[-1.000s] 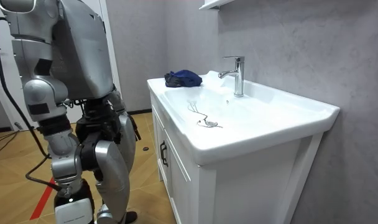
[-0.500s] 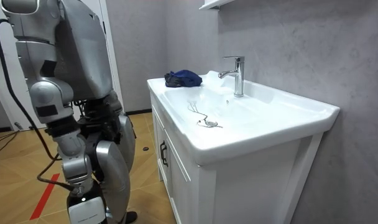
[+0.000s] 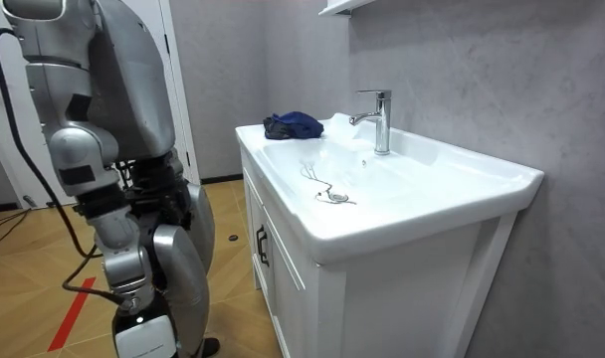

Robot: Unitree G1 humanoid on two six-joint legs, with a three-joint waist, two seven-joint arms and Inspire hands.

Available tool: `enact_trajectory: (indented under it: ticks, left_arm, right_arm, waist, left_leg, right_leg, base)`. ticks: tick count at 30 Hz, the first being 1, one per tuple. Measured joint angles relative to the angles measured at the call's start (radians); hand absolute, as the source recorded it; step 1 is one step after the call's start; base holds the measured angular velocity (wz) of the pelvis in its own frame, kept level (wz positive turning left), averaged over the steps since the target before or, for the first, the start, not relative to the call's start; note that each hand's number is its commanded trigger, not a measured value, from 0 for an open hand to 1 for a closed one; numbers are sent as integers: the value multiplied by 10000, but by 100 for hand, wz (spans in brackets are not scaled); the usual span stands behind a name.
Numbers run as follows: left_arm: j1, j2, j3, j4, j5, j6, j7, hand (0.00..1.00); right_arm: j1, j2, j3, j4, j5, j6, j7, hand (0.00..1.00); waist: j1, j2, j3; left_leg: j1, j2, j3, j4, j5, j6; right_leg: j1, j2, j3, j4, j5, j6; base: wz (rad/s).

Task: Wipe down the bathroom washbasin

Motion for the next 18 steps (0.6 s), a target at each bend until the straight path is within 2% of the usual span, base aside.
enact_trajectory:
  ticks: [2, 5, 6, 8, 9, 11, 13, 15, 18]
  left_arm:
    - [10, 6, 454, -487, -68, -114, 523, 0]
    - [41, 68, 971, -1564, -67, -520, 1431, 0]
    - [11, 87, 1228, -2124, -85, -634, 1906, 0]
    - [7, 203, 1331, -3051, -86, -789, 2705, 0]
    - [6, 341, 1345, -3607, -184, -1005, 3164, 0]
    - [-125, 575, 1631, -4356, -179, -1159, 3810, 0]
    - [-415, 1064, 1816, -5131, -182, -1620, 4671, 0]
    - [-601, 1346, 1915, -5520, -52, -1899, 5022, 0]
    - [-728, 1530, 1964, -6705, 439, -2104, 5472, 0]
  right_arm:
    - [-13, -126, -273, -78, 3, -206, -106, 0]
    - [59, -296, -314, -168, 29, -452, -226, 0]
    - [89, -291, -329, -305, 64, -490, -283, 0]
    - [259, -284, -311, -494, 110, -587, -416, 0]
    - [352, -298, -312, -617, 193, -620, -474, 0]
    - [509, -318, -443, -916, 286, -694, -549, 0]
    - [538, -375, -490, -960, 263, -793, -677, 0]
    - [537, -370, -490, -999, 209, -830, -741, 0]
    - [733, -325, -486, -1209, 224, -983, -736, 0]
  waist:
    - [151, 111, -11]
    - [296, 171, -13]
    - [383, 297, -76]
    - [487, 307, -77]
    - [545, 333, -76]
    - [570, 384, -78]
    - [569, 450, -83]
    - [521, 524, -87]
    - [523, 543, -88]
  left_leg:
    - [-3, -2, -47, 10, 1, -1]
    - [-143, -11, -173, 30, 6, -8]
    - [-173, -5, -197, 32, 7, -12]
    - [-175, -9, -275, 11, 9, -15]
    - [-193, -7, -277, 11, 10, -17]
    - [-254, -14, -285, 25, 10, -18]
    - [-246, -29, -295, 33, 12, -16]
    - [-238, -37, -288, 35, 13, -14]
    - [-228, -56, -316, 41, 14, -12]
  right_leg:
    - [-5, 3, -20, -26, 0, -1]
    - [-57, -12, -150, -91, -1, -3]
    - [-66, 4, -156, -122, 0, -8]
    - [-39, 10, -223, -171, 0, -11]
    - [-49, 12, -224, -187, 1, -12]
    - [-108, 9, -224, -180, -1, -13]
    - [-91, 4, -223, -198, -5, -8]
    - [-86, 0, -197, -215, -3, -5]
    - [-92, -22, -150, -192, -10, 5]
  base:
    - [8]
    - [12]
    - [8]
    - [8]
    - [0]
    - [0]
    - [0]
    - [-2]
    - [-4]
